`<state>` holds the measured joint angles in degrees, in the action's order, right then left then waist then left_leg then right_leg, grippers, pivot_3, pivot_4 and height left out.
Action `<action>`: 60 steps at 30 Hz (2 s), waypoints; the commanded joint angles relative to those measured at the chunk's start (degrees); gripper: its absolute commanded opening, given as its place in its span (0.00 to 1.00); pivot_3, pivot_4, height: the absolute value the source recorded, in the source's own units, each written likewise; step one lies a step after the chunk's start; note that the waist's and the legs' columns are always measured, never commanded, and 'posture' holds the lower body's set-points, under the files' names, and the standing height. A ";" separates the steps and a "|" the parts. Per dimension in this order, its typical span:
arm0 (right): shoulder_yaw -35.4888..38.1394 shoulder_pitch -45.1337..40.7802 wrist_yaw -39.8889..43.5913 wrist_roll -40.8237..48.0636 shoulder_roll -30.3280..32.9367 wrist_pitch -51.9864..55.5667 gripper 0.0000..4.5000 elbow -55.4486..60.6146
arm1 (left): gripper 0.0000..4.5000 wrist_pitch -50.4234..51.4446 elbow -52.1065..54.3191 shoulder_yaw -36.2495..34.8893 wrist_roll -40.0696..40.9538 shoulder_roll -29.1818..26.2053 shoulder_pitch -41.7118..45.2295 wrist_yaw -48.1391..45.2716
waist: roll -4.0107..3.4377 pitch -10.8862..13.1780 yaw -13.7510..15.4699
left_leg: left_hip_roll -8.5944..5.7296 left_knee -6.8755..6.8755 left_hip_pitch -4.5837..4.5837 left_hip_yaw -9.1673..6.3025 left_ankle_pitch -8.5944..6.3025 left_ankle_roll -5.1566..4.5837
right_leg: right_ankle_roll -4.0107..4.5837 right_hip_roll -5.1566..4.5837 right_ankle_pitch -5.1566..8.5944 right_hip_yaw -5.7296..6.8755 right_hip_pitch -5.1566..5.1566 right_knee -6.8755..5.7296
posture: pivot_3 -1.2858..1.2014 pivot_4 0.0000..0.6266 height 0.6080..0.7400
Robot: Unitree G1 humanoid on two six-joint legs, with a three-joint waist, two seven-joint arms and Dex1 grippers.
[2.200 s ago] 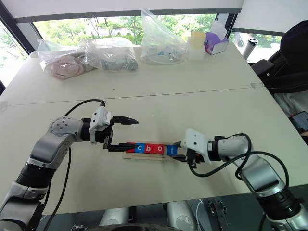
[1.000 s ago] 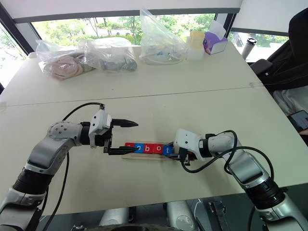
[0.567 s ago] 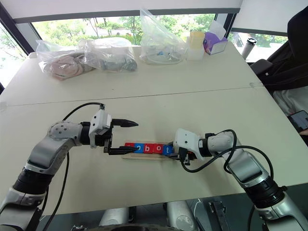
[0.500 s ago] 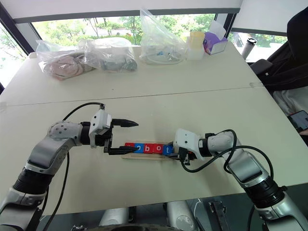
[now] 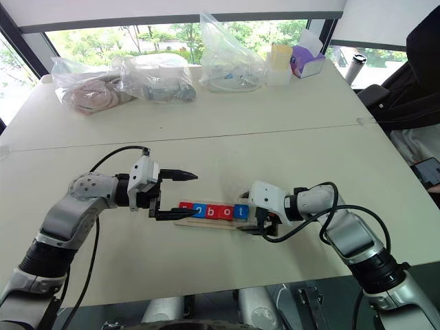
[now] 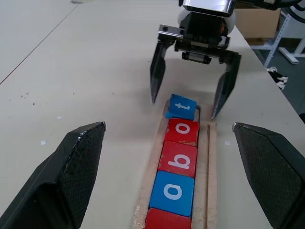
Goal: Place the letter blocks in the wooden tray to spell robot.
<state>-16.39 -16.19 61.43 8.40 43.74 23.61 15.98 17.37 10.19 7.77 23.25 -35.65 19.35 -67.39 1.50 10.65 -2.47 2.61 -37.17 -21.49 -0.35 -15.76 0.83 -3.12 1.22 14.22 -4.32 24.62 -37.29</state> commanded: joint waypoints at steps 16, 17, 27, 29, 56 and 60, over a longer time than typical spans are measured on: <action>7.20 -6.12 -6.63 -0.42 -1.54 -1.69 0.98 -7.77 | 1.00 -0.77 0.51 -0.44 0.60 0.20 1.16 -0.57 | 0.00 0.00 0.01 | 0.00 -0.02 0.00 0.01 0.00 0.00 | -0.02 0.00 -0.03 0.00 0.00 -0.02 | 0.52 0.24 1.00; 6.79 -6.19 -6.99 -1.10 -1.64 -2.77 0.98 -8.35 | 1.00 -0.79 0.48 -0.43 0.59 0.20 1.19 -0.59 | 0.00 0.00 -0.01 | 0.00 -0.02 0.01 0.00 0.00 0.00 | -0.02 0.00 -0.04 0.00 0.00 -0.03 | 0.52 0.24 1.00; 5.13 -5.93 -7.15 -2.20 -3.61 -4.47 0.98 -7.90 | 1.00 -0.41 0.89 -0.70 0.67 -0.08 0.88 -0.30 | 0.00 0.00 -0.02 | 0.00 -0.01 0.00 0.00 0.00 0.00 | -0.05 0.00 -0.06 0.00 0.00 -0.04 | 0.52 0.24 1.00; 5.05 -5.98 -6.99 -2.11 -3.79 -4.13 0.98 -7.40 | 1.00 -0.36 0.95 -0.75 0.70 -0.15 0.84 -0.26 | 0.00 0.00 -0.02 | 0.00 -0.01 0.01 0.00 0.00 0.00 | -0.04 0.00 -0.06 0.00 0.00 -0.04 | 0.52 0.24 1.00; 4.36 -7.09 -6.99 -2.70 -4.03 -2.51 0.98 -5.37 | 1.00 -0.03 1.21 -0.74 0.79 -0.20 0.97 0.06 | -0.01 0.00 -0.02 | 0.00 -0.01 0.01 0.00 0.00 0.00 | 0.15 0.00 -0.17 0.00 0.00 -0.04 | 0.52 0.24 1.00; 2.96 -6.24 -6.19 -2.98 -4.01 -3.05 0.98 -4.76 | 1.00 0.17 1.64 -0.90 0.86 -0.31 0.65 0.30 | 0.00 0.00 -0.03 | 0.00 -0.01 0.00 0.00 0.00 0.00 | 0.14 0.00 -0.18 0.00 0.00 -0.04 | 0.52 0.24 1.00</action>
<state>-13.24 -22.55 54.76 5.50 39.79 21.49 9.81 17.45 9.79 7.82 23.23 -35.60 19.94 -67.31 1.50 10.65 -2.50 2.61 -37.18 -21.48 -0.35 -15.76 0.83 -2.98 1.22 14.04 -4.31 24.62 -37.33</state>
